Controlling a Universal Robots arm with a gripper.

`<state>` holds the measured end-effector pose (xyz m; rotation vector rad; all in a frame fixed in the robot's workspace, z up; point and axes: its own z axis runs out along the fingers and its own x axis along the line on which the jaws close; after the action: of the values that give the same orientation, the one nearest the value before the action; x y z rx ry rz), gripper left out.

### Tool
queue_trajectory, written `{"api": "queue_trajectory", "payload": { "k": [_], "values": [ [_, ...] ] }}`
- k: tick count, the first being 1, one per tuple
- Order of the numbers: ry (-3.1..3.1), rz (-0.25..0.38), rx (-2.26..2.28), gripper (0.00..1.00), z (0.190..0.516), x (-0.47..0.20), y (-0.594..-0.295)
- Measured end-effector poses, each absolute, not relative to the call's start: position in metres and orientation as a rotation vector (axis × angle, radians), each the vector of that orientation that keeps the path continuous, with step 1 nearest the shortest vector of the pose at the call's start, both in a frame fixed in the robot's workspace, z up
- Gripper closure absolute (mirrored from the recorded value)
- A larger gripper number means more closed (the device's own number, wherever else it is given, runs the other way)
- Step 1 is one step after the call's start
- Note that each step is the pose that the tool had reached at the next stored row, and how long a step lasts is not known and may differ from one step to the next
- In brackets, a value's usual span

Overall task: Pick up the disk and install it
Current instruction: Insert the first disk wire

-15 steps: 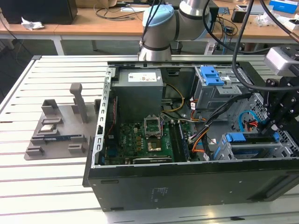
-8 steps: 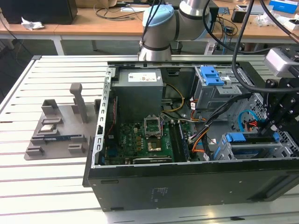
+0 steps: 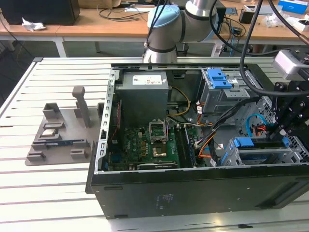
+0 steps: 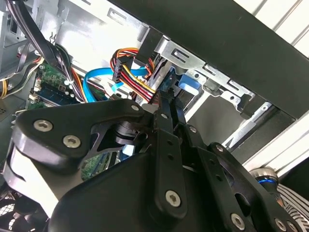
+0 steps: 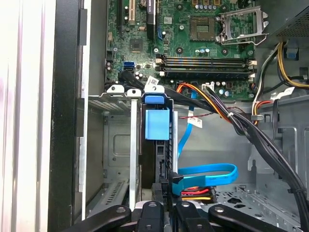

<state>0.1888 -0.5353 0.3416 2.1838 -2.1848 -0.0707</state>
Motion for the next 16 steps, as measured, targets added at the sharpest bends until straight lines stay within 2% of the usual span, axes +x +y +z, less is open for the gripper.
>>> {"api": "queue_trajectory", "payload": {
  "k": [8, 9, 10, 11, 14, 16],
  "values": [
    [-2.185, -0.072, 2.184, 0.83, 0.338, 0.189, -0.536],
    [-2.185, -0.072, 2.184, 0.82, 0.338, 0.189, -0.536],
    [-2.185, -0.072, 2.184, 0.76, 0.338, 0.189, -0.536],
    [-2.185, -0.072, 2.184, 0.76, 0.338, 0.189, -0.536],
    [-2.185, -0.072, 2.184, 0.76, 0.357, 0.189, -0.535],
    [-2.185, -0.072, 2.184, 0.89, 0.372, 0.189, -0.534]
  ]
}}
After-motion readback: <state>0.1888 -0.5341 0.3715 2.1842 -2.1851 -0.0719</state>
